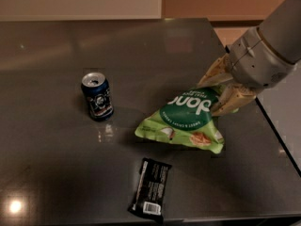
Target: Move green rice chip bag near rxbar chocolate
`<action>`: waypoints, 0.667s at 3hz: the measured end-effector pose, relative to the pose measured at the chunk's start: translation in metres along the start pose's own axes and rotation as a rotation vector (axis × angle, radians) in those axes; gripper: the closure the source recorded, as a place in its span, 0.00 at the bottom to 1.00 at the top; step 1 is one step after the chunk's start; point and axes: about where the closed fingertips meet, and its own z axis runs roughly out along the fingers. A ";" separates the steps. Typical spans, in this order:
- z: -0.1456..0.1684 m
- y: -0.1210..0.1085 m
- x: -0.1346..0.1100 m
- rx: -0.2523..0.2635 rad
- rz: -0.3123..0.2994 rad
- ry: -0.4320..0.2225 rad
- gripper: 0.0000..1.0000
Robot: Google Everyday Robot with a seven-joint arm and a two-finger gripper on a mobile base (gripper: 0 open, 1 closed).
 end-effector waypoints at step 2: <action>-0.006 0.002 -0.017 -0.030 -0.012 -0.048 0.00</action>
Offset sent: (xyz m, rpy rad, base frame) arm -0.0129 0.0107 0.0185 0.0584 0.0599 0.0295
